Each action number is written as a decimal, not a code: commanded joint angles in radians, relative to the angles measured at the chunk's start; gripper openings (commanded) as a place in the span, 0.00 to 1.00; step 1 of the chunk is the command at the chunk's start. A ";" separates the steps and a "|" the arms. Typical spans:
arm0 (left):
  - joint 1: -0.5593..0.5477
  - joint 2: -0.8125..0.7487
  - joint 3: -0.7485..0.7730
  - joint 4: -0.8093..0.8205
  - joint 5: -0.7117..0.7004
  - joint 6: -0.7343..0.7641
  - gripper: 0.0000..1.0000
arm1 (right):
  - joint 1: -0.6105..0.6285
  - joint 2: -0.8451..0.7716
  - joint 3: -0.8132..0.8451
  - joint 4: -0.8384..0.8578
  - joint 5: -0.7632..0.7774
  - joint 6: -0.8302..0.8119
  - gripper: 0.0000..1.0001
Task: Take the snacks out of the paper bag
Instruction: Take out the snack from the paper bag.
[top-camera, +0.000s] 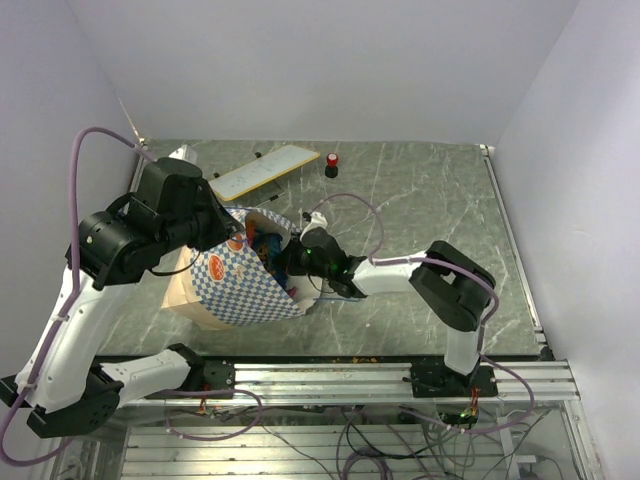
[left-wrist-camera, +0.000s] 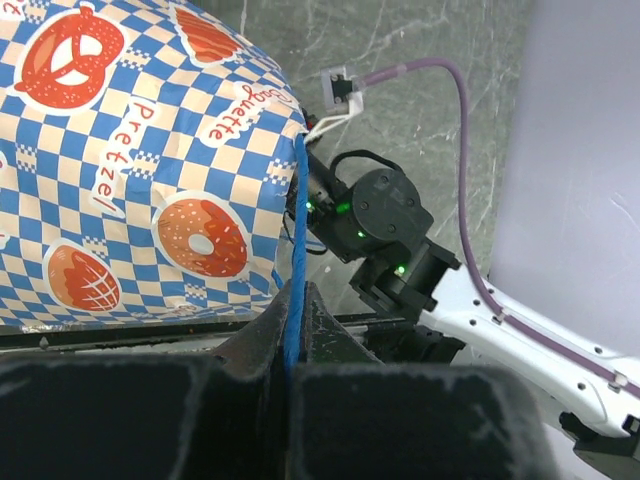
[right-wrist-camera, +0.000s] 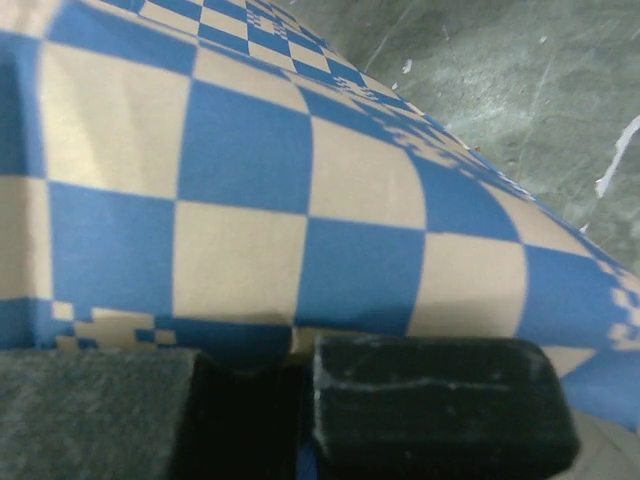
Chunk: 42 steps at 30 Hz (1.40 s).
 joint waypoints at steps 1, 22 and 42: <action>-0.002 0.021 0.058 0.006 -0.070 0.040 0.07 | -0.031 -0.115 0.024 -0.068 0.081 -0.080 0.00; 0.221 0.380 0.352 0.283 0.319 0.204 0.07 | -0.059 -0.290 0.119 -0.218 -0.013 -0.227 0.00; 0.341 0.160 0.244 -0.028 0.110 0.283 0.07 | -0.029 -0.343 0.451 -0.495 -0.218 -0.216 0.00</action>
